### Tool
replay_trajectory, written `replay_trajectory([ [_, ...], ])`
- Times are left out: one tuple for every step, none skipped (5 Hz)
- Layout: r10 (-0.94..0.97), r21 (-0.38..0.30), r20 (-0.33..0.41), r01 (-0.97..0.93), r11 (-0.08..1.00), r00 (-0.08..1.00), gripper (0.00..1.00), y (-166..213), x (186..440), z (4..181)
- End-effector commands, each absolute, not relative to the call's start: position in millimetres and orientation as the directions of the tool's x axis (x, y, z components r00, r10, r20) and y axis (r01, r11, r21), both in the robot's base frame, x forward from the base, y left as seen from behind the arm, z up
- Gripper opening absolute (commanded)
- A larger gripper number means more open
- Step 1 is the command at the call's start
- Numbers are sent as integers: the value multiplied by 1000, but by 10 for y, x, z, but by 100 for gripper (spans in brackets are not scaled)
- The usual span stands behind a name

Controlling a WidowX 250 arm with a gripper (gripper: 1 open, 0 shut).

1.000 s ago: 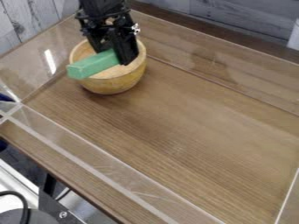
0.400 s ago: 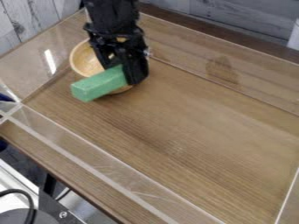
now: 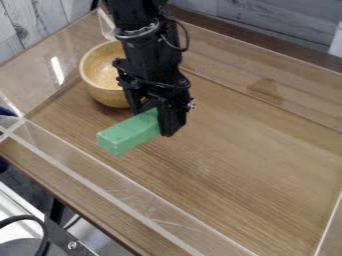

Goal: Remove the green block from inside the brown bowl and put it on the table

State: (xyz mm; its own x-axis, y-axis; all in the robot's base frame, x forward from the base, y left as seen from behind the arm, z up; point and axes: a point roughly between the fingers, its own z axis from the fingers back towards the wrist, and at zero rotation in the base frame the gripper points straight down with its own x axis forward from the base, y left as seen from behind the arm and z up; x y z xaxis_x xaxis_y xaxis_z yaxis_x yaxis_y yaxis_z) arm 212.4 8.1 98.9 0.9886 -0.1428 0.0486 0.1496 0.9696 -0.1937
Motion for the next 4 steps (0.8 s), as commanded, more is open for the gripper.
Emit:
replay_trajectory([
  [-148, -167, 45, 154, 974, 988, 0, 80, 2224, 1032],
  [-146, -150, 12, 147, 978, 989, 0, 82, 2276, 991],
  [-117, -139, -16, 114, 984, 993, 0, 170, 2272, 961],
  [-84, -127, -42, 78, 989, 996, 0, 253, 2270, 936],
])
